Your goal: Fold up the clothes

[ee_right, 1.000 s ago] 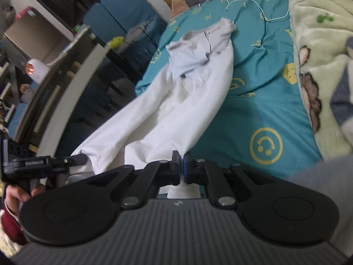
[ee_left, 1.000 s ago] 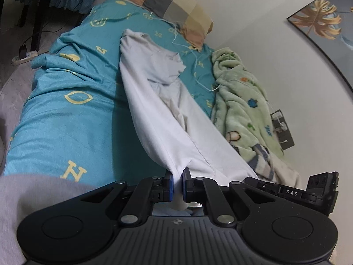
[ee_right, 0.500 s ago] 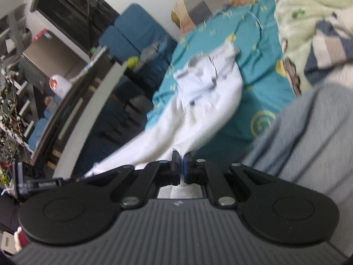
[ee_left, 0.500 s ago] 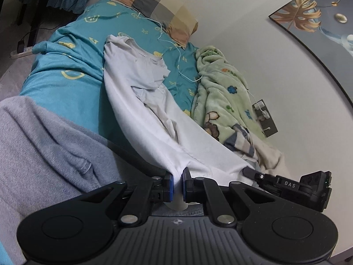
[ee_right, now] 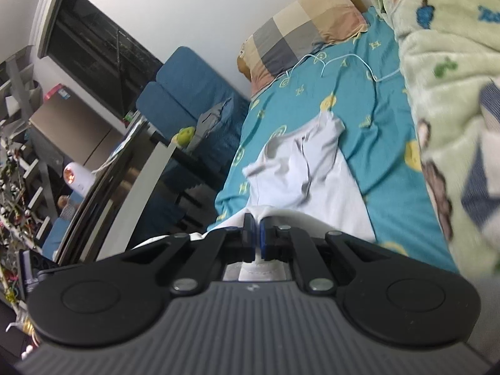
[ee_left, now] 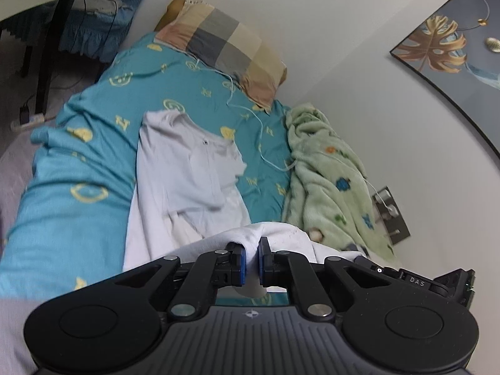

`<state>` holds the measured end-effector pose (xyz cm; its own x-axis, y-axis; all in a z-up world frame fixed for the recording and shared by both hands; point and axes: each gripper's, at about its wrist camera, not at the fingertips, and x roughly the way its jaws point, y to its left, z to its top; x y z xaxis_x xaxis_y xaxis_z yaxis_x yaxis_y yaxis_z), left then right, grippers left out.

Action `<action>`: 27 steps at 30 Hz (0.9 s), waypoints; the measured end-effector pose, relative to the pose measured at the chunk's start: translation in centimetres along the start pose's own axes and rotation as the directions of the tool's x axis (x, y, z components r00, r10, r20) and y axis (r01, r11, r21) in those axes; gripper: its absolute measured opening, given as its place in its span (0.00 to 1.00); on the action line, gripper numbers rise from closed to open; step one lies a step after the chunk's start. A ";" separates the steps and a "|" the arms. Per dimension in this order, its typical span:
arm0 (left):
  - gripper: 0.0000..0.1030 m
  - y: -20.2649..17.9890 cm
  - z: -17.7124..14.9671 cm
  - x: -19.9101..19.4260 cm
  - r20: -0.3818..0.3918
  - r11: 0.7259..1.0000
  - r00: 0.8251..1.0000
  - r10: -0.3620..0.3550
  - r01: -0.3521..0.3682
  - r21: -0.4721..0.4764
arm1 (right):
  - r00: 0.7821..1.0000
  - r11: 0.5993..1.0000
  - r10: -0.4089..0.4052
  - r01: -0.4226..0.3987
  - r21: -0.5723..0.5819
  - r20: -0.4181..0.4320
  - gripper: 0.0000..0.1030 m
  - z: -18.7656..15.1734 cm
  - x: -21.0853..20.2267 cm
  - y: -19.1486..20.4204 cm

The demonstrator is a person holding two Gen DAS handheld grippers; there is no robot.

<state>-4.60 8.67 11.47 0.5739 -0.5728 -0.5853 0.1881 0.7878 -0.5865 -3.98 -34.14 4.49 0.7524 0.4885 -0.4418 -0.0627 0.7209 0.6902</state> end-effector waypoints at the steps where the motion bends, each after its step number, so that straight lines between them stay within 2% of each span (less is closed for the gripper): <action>1: 0.08 0.0 0.9 0.9 0.010 1.000 1.000 0.011 -0.011 0.006 | 1.000 1.000 -0.005 0.005 -0.001 0.003 0.06 0.8 0.8 0.0; 9: 0.08 1.9 7.8 9.0 0.064 0.995 0.994 0.089 -0.091 0.038 | 0.998 0.998 -0.056 0.057 -0.023 0.018 0.06 6.3 8.6 -0.5; 16: 0.08 6.9 12.6 17.7 0.029 0.987 0.988 0.154 -0.155 0.037 | 0.990 0.990 -0.140 0.140 -0.011 -0.025 0.06 9.1 18.2 -3.3; 22: 0.08 12.1 12.4 24.7 -0.050 0.982 0.981 0.189 -0.189 -0.001 | 0.965 0.971 -0.238 0.239 -0.005 -0.112 0.06 8.8 26.2 -8.0; 27: 0.11 16.4 12.1 30.5 -0.116 0.976 0.970 0.212 -0.217 -0.030 | 0.943 0.958 -0.285 0.288 -0.005 -0.172 0.07 7.6 29.6 -11.0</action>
<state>25.60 6.88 -9.24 0.5042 -0.4151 -0.7573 0.0351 0.8861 -0.4622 23.98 -31.34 -11.82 0.6144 0.3401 -0.7119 0.1534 0.8336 0.5306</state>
